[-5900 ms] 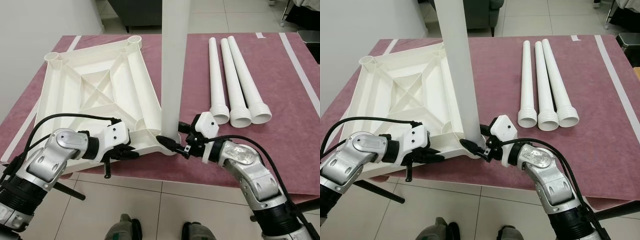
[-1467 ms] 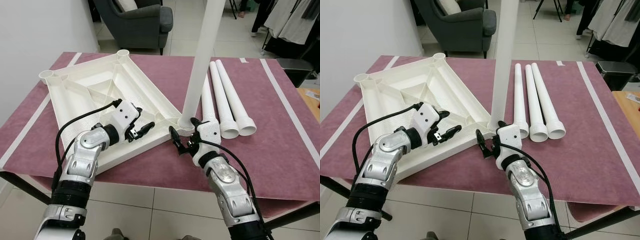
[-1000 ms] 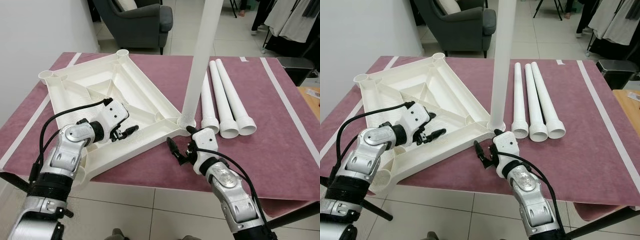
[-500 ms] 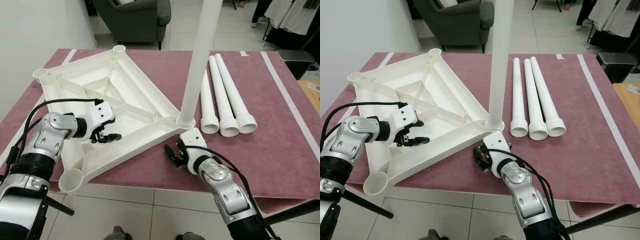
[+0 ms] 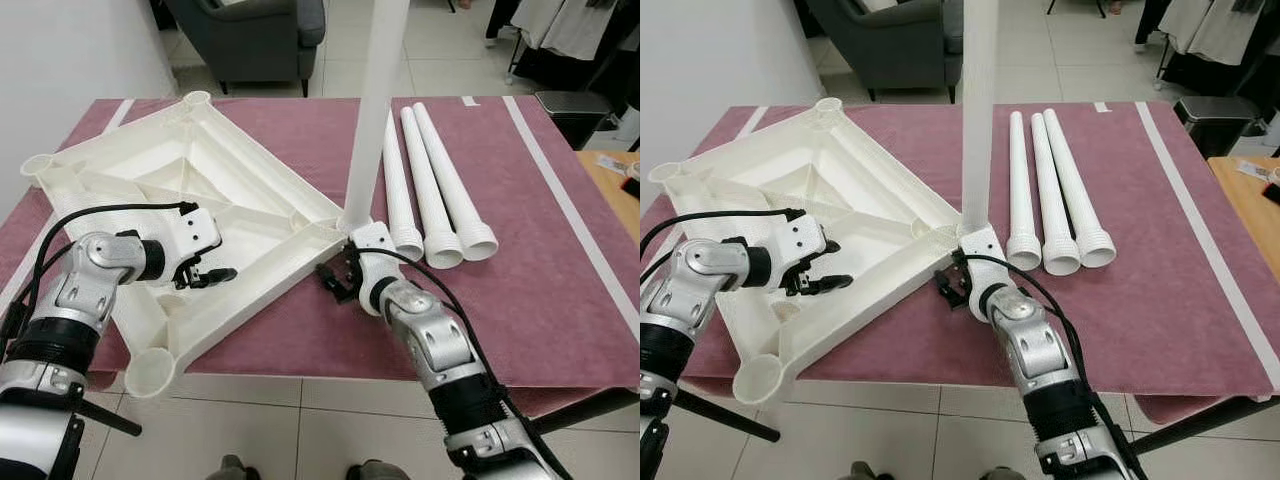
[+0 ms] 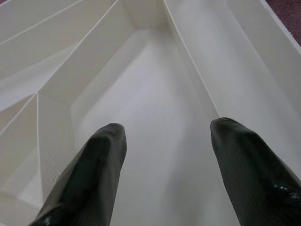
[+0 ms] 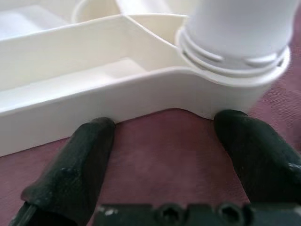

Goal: Building children table

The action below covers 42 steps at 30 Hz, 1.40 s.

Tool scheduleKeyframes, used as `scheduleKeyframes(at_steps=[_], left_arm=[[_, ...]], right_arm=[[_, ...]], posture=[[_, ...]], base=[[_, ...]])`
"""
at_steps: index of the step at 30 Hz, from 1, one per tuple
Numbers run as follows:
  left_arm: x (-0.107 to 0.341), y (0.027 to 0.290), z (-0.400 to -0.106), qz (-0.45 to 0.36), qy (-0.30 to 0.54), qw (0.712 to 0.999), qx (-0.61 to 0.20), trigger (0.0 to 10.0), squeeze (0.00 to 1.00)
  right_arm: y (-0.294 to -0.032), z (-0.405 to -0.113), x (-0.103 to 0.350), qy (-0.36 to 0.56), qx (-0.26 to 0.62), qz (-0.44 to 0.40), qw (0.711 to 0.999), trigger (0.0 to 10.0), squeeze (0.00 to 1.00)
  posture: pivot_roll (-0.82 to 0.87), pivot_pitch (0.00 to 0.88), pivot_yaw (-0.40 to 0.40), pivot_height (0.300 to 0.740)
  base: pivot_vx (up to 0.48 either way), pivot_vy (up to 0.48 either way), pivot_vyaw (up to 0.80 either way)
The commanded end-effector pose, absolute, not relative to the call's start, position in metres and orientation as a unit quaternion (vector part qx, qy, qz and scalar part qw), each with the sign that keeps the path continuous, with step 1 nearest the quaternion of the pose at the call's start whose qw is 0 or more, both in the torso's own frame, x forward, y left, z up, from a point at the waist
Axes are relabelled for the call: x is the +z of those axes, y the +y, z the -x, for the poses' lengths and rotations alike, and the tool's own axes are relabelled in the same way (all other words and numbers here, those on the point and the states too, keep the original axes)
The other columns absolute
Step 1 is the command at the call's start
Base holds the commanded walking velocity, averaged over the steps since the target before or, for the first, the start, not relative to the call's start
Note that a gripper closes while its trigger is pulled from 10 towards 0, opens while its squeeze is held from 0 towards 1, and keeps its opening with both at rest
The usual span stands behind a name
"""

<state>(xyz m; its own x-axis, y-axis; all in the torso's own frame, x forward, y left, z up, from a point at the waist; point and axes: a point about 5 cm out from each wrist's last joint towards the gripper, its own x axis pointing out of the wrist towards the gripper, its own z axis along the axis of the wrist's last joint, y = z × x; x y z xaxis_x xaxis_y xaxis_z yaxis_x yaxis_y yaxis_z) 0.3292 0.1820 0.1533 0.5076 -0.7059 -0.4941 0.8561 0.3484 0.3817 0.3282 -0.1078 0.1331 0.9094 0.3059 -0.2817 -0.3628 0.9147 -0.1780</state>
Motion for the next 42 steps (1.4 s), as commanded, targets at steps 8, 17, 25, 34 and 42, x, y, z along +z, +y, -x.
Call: scheduleKeyframes(at_steps=[8, 17, 25, 34, 42], left_arm=[[0.128, 0.136, -0.321, -0.227, 0.136, 0.808, -0.527, 10.0, 0.00], [0.135, 0.094, -0.330, -0.201, 0.101, 0.815, -0.533, 10.0, 0.00], [0.172, 0.111, -0.345, -0.211, 0.042, 0.855, -0.472, 10.0, 0.00], [0.217, 0.138, -0.335, -0.227, -0.024, 0.848, -0.479, 10.0, 0.00], [0.217, 0.165, -0.275, -0.329, 0.049, 0.682, -0.651, 10.0, 0.00]], right_arm=[[-0.108, -0.363, 0.153, 0.098, 0.128, 0.118, 0.980, 10.0, 0.00], [-0.096, -0.379, 0.168, 0.070, 0.127, 0.116, 0.983, 10.0, 0.00], [-0.108, -0.368, 0.172, 0.039, 0.119, 0.121, 0.985, 10.0, 0.00], [-0.136, -0.327, 0.174, -0.004, 0.116, 0.134, 0.984, 10.0, 0.00], [-0.141, -0.272, 0.188, -0.057, 0.161, 0.103, 0.980, 10.0, 0.00]], posture=[[0.01, 0.111, 0.077, 0.740], [0.00, 0.111, 0.088, 0.740], [-0.01, 0.118, 0.100, 0.740], [-0.01, 0.121, 0.110, 0.740], [-0.02, 0.119, 0.128, 0.740]], base=[[0.000, 0.000, 0.00], [0.000, 0.000, 0.00], [0.000, 0.000, 0.00], [0.000, 0.000, 0.00], [0.000, 0.000, 0.00]])
